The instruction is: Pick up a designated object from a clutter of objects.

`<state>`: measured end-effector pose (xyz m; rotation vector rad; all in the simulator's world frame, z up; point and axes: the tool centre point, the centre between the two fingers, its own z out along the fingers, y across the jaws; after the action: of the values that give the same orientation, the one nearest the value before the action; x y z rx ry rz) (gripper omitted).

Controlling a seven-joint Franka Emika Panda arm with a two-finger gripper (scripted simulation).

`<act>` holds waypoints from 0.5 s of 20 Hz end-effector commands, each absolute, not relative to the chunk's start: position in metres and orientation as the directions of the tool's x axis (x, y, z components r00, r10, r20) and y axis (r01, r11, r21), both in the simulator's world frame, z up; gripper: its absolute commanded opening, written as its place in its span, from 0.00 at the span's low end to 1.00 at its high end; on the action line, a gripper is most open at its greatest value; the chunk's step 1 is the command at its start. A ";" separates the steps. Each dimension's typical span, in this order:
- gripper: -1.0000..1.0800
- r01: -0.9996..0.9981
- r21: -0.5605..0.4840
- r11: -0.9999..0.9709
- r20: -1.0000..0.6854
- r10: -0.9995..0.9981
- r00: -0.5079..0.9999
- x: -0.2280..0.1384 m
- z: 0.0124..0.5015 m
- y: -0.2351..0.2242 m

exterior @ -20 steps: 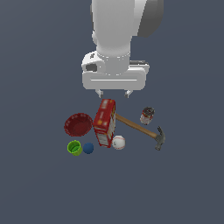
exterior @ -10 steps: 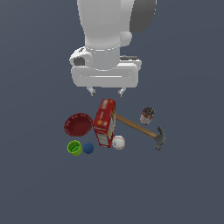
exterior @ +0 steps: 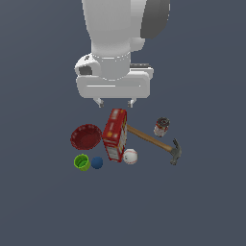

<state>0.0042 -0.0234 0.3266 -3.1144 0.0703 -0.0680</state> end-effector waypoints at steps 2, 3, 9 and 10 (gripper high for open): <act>0.96 -0.008 -0.020 -1.000 0.042 -0.009 0.999 0.008 0.321 -0.028; 0.96 0.005 -0.018 -1.000 0.041 0.004 0.999 0.010 0.320 -0.029; 0.96 0.108 -0.002 -0.994 0.037 0.108 0.993 0.020 0.305 -0.041; 0.96 0.130 0.001 -0.992 0.035 0.130 0.991 0.023 0.302 -0.043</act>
<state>0.0195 -0.0399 0.3067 -3.1319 -0.1557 -0.0585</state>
